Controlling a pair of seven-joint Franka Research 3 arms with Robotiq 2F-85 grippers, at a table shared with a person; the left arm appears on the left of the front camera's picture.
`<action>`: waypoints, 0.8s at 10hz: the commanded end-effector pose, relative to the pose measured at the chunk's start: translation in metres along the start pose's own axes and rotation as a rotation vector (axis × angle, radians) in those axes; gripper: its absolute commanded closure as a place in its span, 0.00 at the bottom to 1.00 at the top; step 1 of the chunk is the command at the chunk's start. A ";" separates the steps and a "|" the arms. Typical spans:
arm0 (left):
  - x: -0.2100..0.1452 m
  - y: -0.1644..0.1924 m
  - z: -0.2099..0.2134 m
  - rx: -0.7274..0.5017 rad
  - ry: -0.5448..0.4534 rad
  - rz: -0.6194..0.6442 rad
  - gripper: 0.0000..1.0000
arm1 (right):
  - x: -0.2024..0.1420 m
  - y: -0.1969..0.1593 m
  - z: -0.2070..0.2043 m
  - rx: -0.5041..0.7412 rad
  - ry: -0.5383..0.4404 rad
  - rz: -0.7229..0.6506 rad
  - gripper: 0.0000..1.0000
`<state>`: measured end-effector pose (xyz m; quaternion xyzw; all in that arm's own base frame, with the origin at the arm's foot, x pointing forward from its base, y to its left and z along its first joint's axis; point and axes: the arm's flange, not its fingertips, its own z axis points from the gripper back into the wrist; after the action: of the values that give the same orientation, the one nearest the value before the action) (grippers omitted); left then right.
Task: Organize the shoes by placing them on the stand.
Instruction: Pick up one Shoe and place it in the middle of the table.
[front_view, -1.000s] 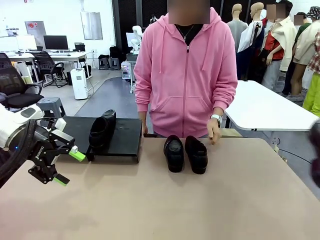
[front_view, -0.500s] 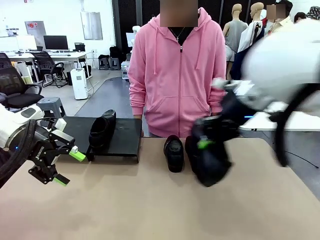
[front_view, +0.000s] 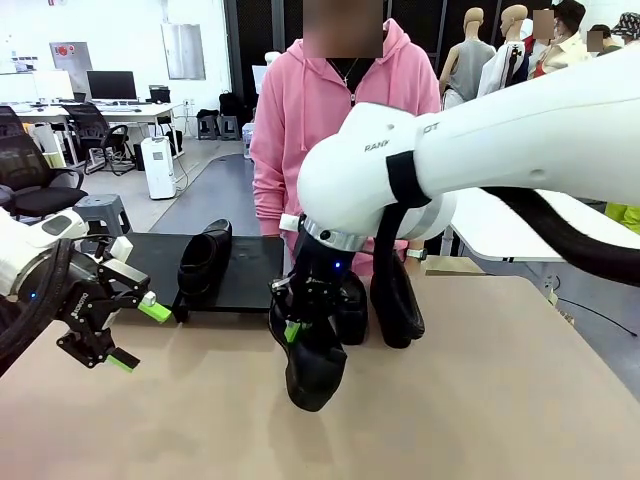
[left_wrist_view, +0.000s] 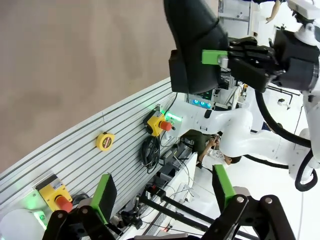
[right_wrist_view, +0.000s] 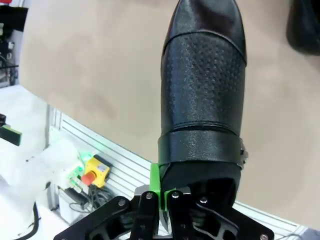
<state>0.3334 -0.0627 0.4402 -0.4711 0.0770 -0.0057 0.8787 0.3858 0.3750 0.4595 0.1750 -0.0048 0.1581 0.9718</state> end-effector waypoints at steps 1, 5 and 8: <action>0.000 0.000 0.000 -0.016 0.000 -0.015 0.00 | -0.016 0.000 0.028 -0.007 -0.057 0.000 1.00; 0.000 0.000 0.000 -0.016 0.000 -0.015 0.00 | 0.004 0.021 -0.007 -0.099 0.049 -0.053 1.00; 0.000 0.000 0.000 -0.016 0.000 -0.015 0.00 | 0.020 0.049 -0.058 -0.152 0.099 -0.214 1.00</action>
<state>0.3334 -0.0627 0.4403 -0.4711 0.0767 -0.0057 0.8787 0.3700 0.4260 0.4141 0.1091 0.0430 0.1061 0.9874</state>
